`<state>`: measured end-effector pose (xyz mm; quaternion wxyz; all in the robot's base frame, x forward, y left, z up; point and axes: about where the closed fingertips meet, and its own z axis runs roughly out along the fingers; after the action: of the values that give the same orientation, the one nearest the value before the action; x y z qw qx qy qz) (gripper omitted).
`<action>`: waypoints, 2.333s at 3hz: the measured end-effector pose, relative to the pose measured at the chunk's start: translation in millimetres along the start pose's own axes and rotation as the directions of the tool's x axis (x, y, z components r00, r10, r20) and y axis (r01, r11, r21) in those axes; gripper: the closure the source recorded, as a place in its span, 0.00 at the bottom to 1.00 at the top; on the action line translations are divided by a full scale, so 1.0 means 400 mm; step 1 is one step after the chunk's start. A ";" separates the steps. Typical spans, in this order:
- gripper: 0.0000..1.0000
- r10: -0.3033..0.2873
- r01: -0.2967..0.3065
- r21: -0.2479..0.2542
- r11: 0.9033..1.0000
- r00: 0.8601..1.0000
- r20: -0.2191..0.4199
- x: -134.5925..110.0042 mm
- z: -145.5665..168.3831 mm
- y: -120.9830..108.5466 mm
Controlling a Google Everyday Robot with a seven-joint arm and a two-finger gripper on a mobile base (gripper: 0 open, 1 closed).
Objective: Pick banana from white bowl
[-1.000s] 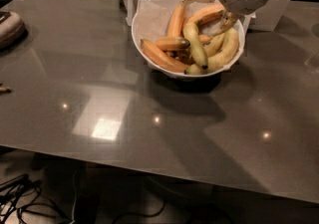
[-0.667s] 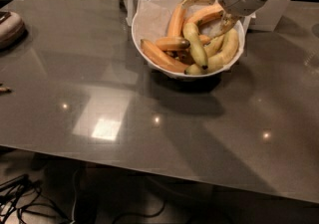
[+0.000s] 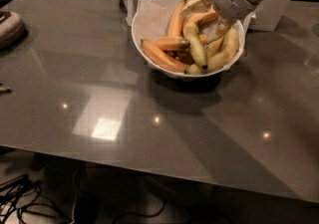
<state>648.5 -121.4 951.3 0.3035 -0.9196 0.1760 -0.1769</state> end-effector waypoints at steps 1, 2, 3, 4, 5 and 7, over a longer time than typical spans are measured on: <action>0.44 0.008 -0.008 -0.004 1.000 0.999 0.039 -0.014 0.033 0.004; 0.46 0.014 -0.014 0.000 1.000 0.997 0.079 -0.043 0.057 0.000; 0.64 0.015 -0.016 0.007 1.000 0.994 0.104 -0.067 0.069 -0.011; 0.88 0.017 -0.018 0.012 1.000 0.994 0.104 -0.071 0.065 -0.017; 1.00 0.021 -0.023 0.031 0.999 0.996 0.085 -0.068 0.040 -0.032; 1.00 0.038 -0.041 0.113 0.993 0.999 0.029 -0.041 -0.076 -0.071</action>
Offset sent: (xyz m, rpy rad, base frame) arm -0.0130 0.0271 -0.0270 0.0428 0.0985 0.0573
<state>626.9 -108.0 988.2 0.3609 -0.8995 0.1798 -0.1680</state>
